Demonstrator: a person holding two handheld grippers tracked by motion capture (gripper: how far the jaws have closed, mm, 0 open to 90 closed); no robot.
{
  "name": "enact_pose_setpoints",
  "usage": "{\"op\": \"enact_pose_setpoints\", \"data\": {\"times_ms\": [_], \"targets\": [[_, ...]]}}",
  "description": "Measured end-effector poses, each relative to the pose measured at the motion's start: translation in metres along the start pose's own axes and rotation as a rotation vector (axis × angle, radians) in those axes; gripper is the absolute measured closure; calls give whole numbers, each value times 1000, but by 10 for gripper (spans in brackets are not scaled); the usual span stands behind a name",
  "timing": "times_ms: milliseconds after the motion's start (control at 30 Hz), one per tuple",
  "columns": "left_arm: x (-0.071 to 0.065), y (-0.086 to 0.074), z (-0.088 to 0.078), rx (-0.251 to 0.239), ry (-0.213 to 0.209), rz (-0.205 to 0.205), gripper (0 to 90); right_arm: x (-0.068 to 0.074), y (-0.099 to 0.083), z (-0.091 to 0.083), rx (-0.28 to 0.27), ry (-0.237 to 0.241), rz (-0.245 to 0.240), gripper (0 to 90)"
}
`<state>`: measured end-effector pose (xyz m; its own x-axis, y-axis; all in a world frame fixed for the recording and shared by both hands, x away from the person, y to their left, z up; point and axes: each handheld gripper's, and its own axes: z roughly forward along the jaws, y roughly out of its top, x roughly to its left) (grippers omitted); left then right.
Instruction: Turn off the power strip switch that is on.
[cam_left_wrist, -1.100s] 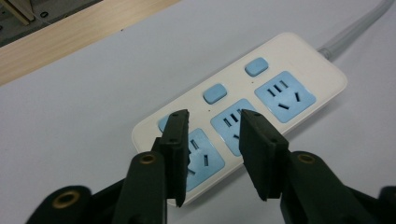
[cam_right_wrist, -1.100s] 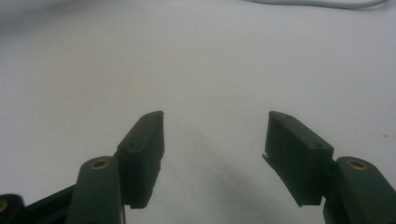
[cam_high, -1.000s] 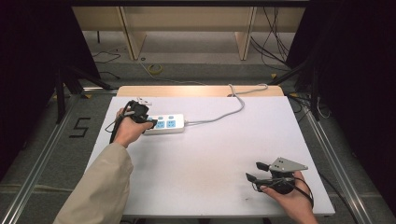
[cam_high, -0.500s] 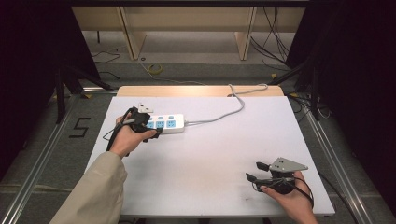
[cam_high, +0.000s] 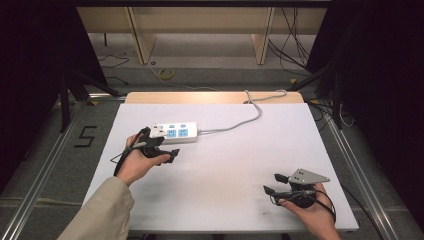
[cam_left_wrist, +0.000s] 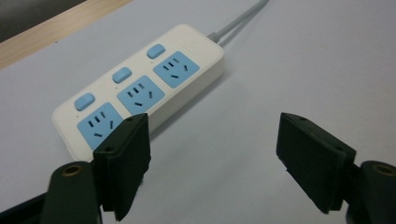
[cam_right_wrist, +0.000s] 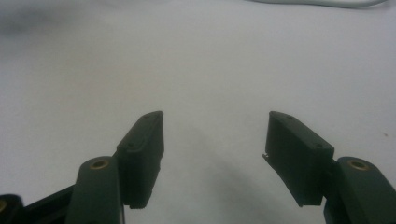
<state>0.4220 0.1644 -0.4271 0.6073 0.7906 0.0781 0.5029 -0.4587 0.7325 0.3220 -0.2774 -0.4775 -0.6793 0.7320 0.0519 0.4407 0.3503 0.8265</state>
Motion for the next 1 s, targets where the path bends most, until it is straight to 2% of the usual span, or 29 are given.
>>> {"op": "enact_pose_setpoints", "data": {"times_ms": [333,600,1000], "targets": [[-13,-22,-3,-11,-24,8,245,0,0,0,1,0,1,382],[-27,-39,-5,-23,-27,36,241,0,0,0,0,-1,0,382],[-35,-68,-14,-35,-14,10,240,1,0,0,-1,1,-1,382]]}}
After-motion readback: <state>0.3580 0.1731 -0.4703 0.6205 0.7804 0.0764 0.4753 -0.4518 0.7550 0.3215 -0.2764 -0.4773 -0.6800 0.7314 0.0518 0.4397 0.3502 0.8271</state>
